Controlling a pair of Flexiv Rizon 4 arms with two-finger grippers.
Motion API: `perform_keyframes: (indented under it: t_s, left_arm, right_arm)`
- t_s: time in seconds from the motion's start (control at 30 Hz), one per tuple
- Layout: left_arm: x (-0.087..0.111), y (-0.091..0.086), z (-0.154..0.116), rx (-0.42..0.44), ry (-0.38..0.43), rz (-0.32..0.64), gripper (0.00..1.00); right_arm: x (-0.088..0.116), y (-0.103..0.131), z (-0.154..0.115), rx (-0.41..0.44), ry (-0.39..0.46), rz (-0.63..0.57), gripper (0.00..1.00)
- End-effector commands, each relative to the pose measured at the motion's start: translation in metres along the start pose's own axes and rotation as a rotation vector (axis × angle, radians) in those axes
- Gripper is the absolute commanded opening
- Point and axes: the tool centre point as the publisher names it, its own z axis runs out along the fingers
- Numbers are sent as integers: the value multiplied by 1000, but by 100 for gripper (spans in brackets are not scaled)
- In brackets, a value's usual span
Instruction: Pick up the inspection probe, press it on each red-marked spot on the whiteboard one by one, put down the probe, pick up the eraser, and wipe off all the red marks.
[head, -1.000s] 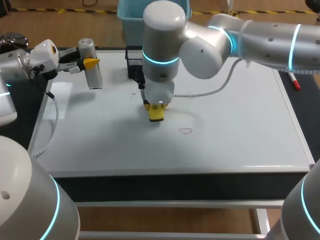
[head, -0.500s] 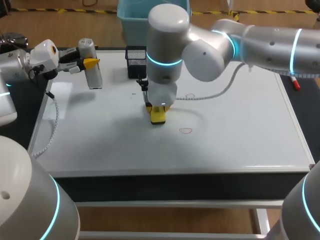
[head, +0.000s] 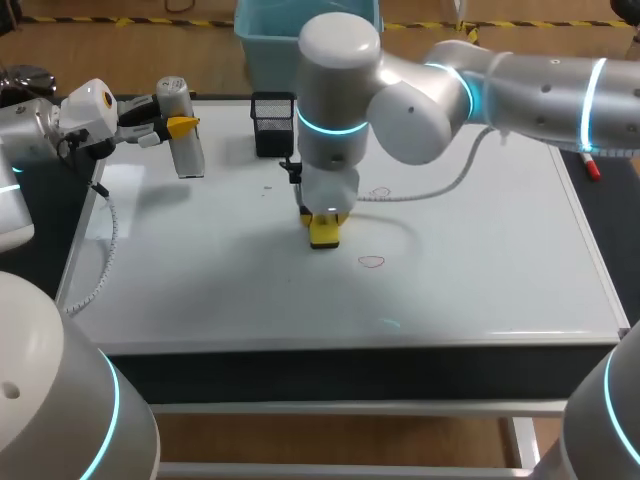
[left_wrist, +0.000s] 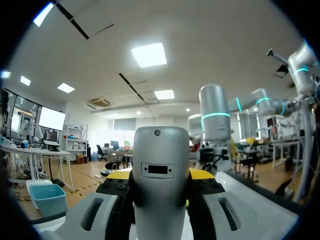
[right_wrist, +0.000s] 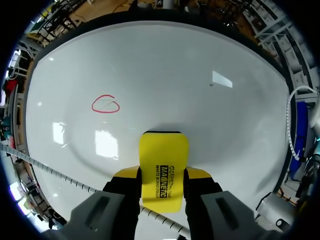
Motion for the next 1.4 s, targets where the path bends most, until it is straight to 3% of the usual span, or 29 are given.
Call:
perform_keyframes:
  t_s: [0.03,0.37,0.77,1.1,1.4]
  left_arm:
    - [-1,0,0,2,3,0,0]
    - [-1,0,0,2,3,0,0]
    - [-1,0,0,2,3,0,0]
    - [-1,0,0,2,3,0,0]
    - [-1,0,0,2,3,0,0]
  right_arm:
    - [13,-1,-2,2,3,11,0]
    - [37,-2,0,0,22,59,0]
    - [48,-2,-3,6,38,77,0]
    - [67,-10,-58,43,41,50,0]
    - [105,-22,-68,67,33,138,0]
